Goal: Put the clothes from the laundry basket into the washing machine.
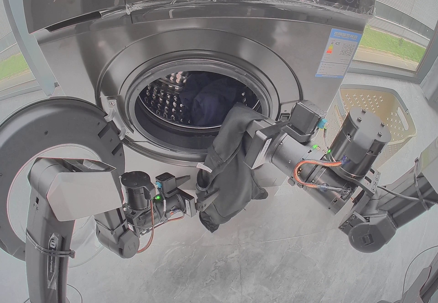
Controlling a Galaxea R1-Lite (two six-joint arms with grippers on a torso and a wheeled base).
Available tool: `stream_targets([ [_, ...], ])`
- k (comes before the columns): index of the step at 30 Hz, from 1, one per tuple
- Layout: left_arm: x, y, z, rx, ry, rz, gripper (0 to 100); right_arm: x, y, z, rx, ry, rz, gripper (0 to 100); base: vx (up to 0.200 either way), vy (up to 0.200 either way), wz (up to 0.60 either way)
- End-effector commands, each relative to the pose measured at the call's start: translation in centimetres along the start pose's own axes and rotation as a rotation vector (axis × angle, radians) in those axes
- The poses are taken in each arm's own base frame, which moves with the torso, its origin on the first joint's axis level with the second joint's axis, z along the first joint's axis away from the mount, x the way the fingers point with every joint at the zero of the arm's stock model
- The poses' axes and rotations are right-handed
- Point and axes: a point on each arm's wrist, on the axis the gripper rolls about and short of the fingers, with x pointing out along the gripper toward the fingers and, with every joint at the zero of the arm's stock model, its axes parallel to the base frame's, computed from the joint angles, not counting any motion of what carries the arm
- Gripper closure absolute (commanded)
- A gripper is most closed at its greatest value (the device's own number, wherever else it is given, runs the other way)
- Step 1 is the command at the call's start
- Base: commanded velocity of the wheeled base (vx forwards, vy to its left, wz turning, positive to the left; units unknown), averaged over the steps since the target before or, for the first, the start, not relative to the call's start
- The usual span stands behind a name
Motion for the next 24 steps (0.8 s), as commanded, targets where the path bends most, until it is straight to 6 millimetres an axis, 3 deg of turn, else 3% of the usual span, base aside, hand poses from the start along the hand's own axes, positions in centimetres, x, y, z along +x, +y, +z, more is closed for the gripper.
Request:
stream_targets([
  [1, 0.4, 0.1, -0.7, -0.003, 0.009, -0.002, 0, 0.0, 0.1, -0.1, 0.001, 0.002, 0.004, 100, 0.0, 0.0, 0.0],
  [13, 1.8, 0.3, -0.8, 0.009, -0.023, -0.008, 0, -0.1, 0.3, -0.3, 0.004, 0.009, 0.009, 100, 0.0, 0.0, 0.0],
  [14, 1.9, 0.3, -0.7, 0.011, -0.027, -0.008, 100, -0.1, 0.4, -0.3, 0.004, 0.011, 0.012, 100, 0.0, 0.0, 0.0],
  [24, 1.8, 0.8, -0.8, 0.026, -0.029, 0.004, 100, -0.4, 0.2, -0.3, 0.003, 0.016, 0.005, 100, 0.0, 0.0, 0.0],
])
